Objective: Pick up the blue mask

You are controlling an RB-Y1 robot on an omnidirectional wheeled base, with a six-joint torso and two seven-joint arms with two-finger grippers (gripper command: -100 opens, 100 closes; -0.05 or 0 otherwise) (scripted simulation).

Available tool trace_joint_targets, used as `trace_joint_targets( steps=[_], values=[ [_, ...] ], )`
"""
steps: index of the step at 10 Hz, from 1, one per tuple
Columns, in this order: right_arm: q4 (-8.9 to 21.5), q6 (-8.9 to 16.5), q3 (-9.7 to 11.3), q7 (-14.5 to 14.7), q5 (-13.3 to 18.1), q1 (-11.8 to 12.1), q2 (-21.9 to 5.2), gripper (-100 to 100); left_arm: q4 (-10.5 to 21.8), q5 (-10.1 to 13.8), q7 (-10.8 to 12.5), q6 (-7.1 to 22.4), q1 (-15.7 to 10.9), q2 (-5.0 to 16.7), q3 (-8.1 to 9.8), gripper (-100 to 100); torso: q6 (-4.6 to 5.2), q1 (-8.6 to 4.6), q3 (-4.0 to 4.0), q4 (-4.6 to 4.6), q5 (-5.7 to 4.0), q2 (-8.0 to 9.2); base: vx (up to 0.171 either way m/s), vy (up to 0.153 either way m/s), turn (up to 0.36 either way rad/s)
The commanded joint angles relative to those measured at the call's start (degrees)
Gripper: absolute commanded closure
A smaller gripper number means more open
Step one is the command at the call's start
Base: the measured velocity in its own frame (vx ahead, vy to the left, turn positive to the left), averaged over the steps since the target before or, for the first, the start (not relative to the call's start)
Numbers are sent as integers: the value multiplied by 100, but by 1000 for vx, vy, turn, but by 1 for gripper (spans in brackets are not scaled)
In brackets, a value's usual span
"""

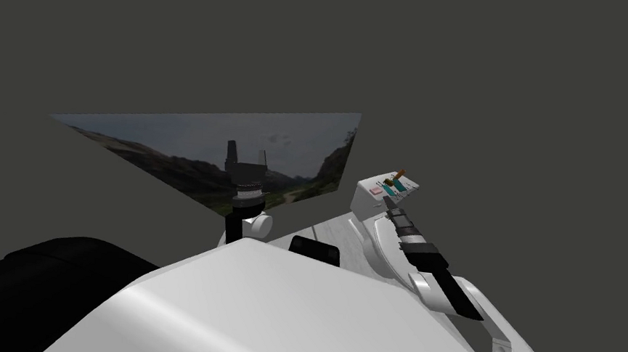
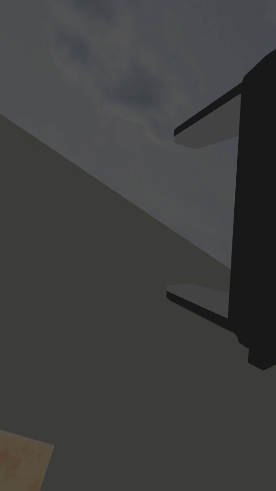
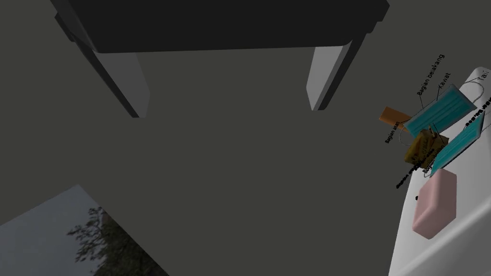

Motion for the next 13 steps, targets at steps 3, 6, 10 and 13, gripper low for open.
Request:
trace_joint_targets(
  steps=[3, 6, 10, 13],
  values=[
    [203, 122, 97, 218, -194, 6, -628, -100, 0, 0, 0, 0, 0, 0, 0, 0, -1, -5, 1, 0, -1, 3, -43, 70, 38],
    [328, 185, 167, 360, -327, 36, -1045, -100, 0, 0, 0, 0, 0, 0, 0, 0, 1, -7, 1, 1, 0, 1, -30, 59, 34],
    [586, 306, 320, 647, -606, 102, -1804, -100, 0, 0, 0, 0, 0, 0, 0, 0, -1, -12, -5, -2, -3, -8, -16, 51, 74],
    [718, 363, 404, 790, -751, 139, -2219, -100, 0, 0, 0, 0, 1, 1, 1, 0, 1, -17, -6, -2, -3, -10, -10, 41, 55]
  ],
)
